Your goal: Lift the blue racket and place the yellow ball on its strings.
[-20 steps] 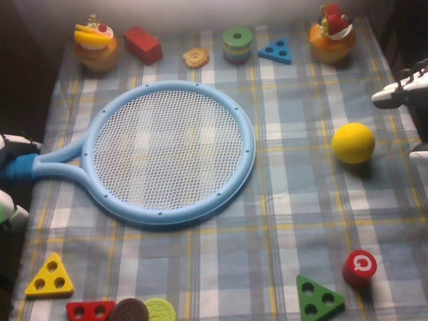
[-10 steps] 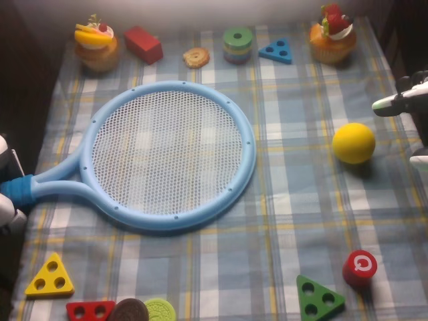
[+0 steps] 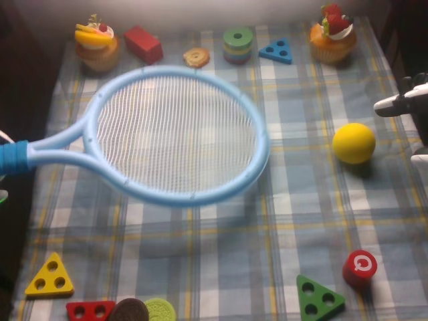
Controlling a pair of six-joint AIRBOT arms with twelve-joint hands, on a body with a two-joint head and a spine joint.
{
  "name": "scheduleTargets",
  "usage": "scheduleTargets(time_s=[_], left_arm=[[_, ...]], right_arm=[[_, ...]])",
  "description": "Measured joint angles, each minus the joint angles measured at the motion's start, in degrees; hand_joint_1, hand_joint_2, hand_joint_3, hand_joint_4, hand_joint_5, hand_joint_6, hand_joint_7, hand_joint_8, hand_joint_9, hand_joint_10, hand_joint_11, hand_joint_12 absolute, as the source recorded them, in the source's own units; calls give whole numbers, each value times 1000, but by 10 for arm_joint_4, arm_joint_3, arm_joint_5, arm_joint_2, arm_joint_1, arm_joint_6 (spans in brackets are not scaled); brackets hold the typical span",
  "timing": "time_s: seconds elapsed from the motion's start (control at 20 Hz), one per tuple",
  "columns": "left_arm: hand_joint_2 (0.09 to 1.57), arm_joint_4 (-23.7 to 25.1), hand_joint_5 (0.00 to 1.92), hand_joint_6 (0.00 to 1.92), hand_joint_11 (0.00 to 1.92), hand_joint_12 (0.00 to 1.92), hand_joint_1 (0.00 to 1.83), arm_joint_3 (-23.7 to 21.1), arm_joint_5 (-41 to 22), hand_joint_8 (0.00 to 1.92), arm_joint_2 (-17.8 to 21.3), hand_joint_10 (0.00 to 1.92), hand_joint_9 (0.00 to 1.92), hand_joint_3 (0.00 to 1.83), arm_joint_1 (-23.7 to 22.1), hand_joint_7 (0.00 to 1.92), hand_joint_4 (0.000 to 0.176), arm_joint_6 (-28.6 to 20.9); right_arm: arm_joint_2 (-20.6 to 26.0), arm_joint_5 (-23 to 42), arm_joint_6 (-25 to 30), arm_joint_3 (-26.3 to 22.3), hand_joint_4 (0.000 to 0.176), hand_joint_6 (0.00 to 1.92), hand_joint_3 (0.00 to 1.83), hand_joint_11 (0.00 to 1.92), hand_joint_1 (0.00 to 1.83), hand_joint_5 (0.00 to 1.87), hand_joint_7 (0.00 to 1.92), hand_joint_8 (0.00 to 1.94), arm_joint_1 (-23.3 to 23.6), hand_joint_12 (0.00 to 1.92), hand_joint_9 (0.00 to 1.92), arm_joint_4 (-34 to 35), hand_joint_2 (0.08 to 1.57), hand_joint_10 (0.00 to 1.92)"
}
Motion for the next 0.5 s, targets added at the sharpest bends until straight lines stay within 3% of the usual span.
scheduleTargets(time_s=[0.05, 0.1, 0.15, 0.2, 0.25, 0.3, 0.35, 0.4, 0.45, 0.5], left_arm=[[1135, 24, 1051, 1921, 875, 1618, 1813, -10, -18, 1921, 10, 1921, 1587, 0, 8, 1305, 176, -43], [1092, 49, 1068, 1921, 811, 1485, 1827, -18, -35, 1921, 21, 1921, 1610, 0, 15, 1307, 176, -88], [1159, 70, 1120, 1921, 1133, 1532, 1825, -20, -49, 1921, 28, 1921, 1602, 0, 22, 1322, 175, -131], [1084, 85, 1137, 1921, 945, 1380, 1830, -20, -63, 1921, 32, 1921, 1554, 0, 27, 1306, 176, -166], [1192, 99, 1174, 1921, 1254, 1453, 1831, -23, -76, 1921, 37, 1921, 1572, 0, 35, 1349, 174, -211], [1262, 113, 1163, 1921, 1368, 1827, 1804, -24, -88, 1921, 40, 1921, 1556, 0, 40, 1351, 165, -249], [1276, 133, 1149, 1921, 1508, 1902, 1790, -24, -100, 1921, 40, 1921, 1542, 0, 42, 1350, 161, -284], [1262, 150, 1136, 1921, 1552, 1920, 1784, -24, -109, 1921, 41, 1921, 1512, 0, 43, 1334, 159, -307], [1262, 161, 1141, 1921, 1552, 1921, 1778, -27, -116, 1921, 43, 1921, 1505, 0, 43, 1338, 158, -315], [1262, 167, 1141, 1921, 1552, 1921, 1778, -28, -120, 1921, 44, 1921, 1505, 0, 43, 1338, 158, -317]], right_arm=[[0, 0, 0, 1, 0, 2, 0, 605, 838, 669, 779, 4, 0, 471, 805, 0, 1188, 5], [-2, 0, 1, 3, 0, 2, 0, 599, 842, 668, 776, 2, 0, 466, 801, 1, 1189, 3], [-3, 0, 1, 4, 0, 2, 0, 589, 847, 669, 773, 1, 0, 458, 797, 5, 1191, 1], [-4, 0, 1, 4, 0, 3, 0, 584, 876, 673, 782, 3, 1, 447, 802, 6, 1188, 2], [-6, 0, 2, 7, 0, 5, 0, 584, 893, 682, 803, 10, 3, 446, 818, 2, 1192, 8], [-7, -1, 2, 7, 0, 4, 1, 578, 919, 683, 815, 11, 5, 446, 822, 1, 1194, 8], [-10, -1, 2, 12, 0, 1, 0, 576, 911, 696, 838, 3, 12, 469, 838, -2, 1182, 3], [-12, -4, 2, 15, 0, 0, 4, 531, 886, 692, 795, 0, 23, 523, 797, -5, 1141, 0], [-14, -10, 2, 21, 0, 0, 0, 423, 905, 639, 756, 0, 35, 699, 764, -15, 1100, 0], [-18, -18, 3, 26, 0, 0, 0, 423, 905, 639, 756, 0, 45, 699, 764, -25, 1100, 0]])
